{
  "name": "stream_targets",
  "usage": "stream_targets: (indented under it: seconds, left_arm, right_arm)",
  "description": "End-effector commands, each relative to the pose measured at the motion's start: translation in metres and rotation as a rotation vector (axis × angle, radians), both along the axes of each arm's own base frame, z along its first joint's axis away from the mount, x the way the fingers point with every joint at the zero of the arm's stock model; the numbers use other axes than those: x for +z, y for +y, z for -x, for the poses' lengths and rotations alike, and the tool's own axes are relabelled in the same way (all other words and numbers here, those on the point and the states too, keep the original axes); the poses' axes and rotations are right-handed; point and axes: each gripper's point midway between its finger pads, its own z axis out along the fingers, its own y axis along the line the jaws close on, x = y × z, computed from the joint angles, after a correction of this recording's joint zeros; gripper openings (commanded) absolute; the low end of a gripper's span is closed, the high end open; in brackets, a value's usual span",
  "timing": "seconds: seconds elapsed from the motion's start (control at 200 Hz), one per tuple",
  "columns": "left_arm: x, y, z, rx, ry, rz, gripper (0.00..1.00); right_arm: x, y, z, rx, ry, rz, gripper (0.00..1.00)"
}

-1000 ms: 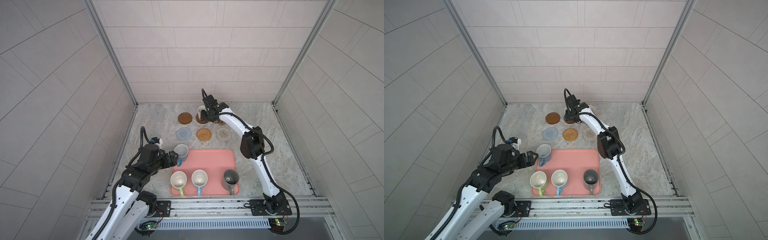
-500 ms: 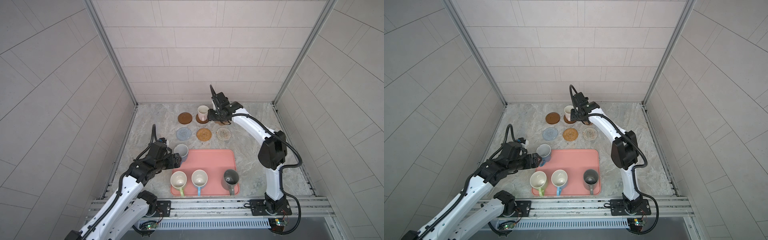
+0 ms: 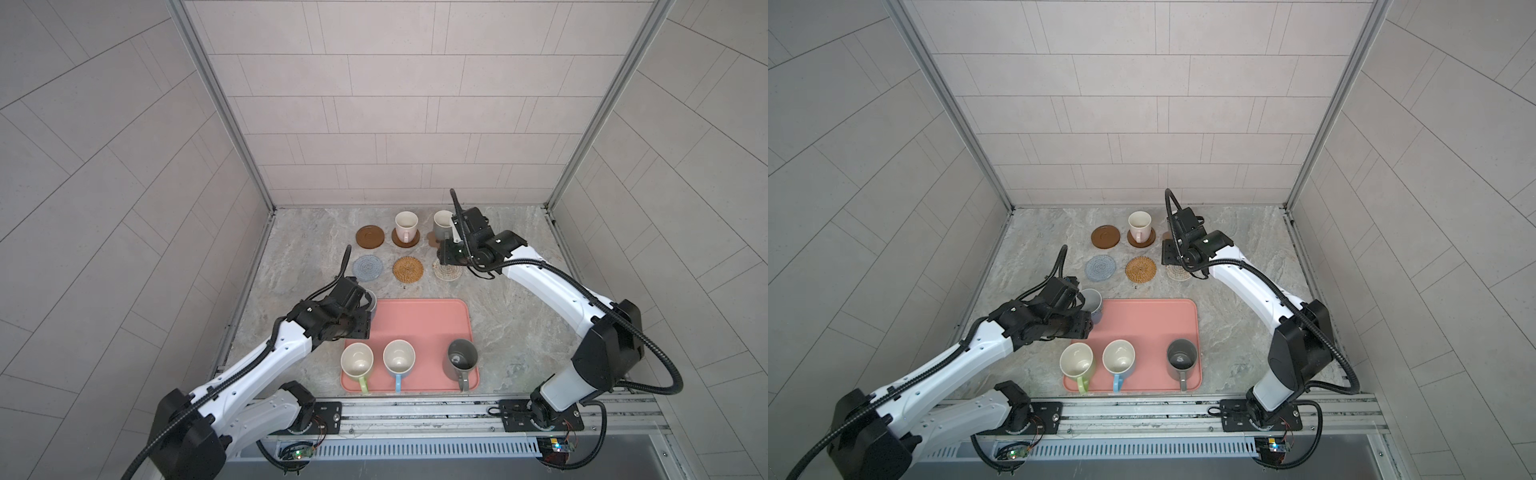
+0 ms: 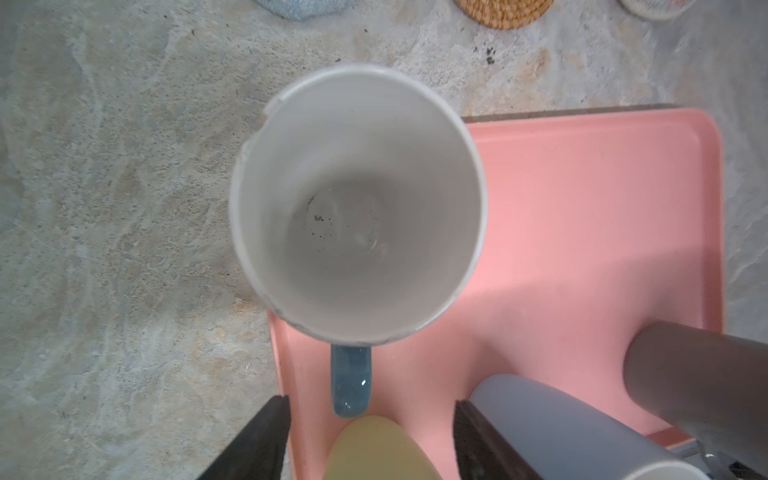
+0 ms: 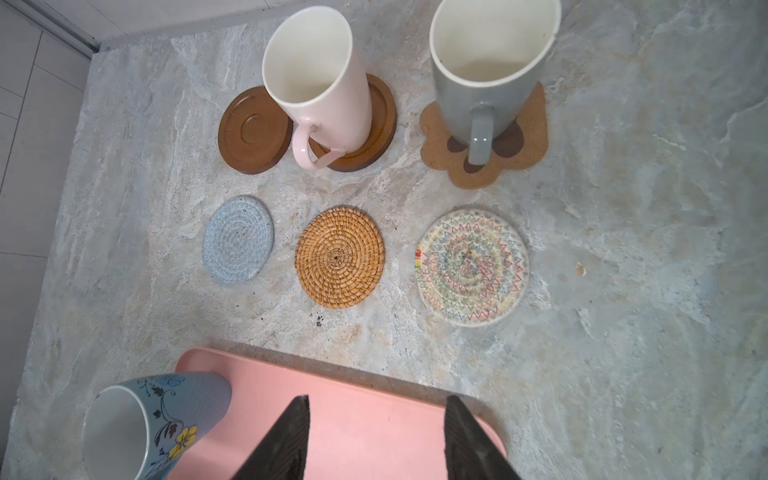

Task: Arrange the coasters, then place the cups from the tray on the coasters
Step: 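Grip blue floral mug rim with left gripper and lift while right arm withdraws, then carry the blue floral mug with left gripper toward the plain brown coaster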

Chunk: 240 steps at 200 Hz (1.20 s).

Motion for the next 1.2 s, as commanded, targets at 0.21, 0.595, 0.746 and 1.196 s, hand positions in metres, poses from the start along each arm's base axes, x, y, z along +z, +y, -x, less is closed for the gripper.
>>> stream_targets:
  seconds: [0.21, 0.595, 0.746, 1.196]
  left_arm:
    - [-0.011, 0.006, -0.007, 0.019, 0.016, -0.100, 0.55]
    - [-0.020, 0.001, -0.015, 0.020, -0.005, -0.093, 0.40]
    - [-0.022, 0.001, -0.018, 0.018, -0.008, -0.103, 0.33]
    - [-0.025, 0.002, -0.022, 0.013, -0.029, -0.121, 0.13]
  right_arm:
    - [0.021, -0.045, 0.037, -0.123, -0.082, 0.022, 0.54]
    - [0.011, -0.077, 0.065, -0.219, -0.081, 0.033, 0.55]
    - [0.006, -0.080, 0.070, -0.243, -0.074, 0.016, 0.55]
    - [0.006, -0.091, 0.080, -0.283, -0.080, 0.015, 0.55]
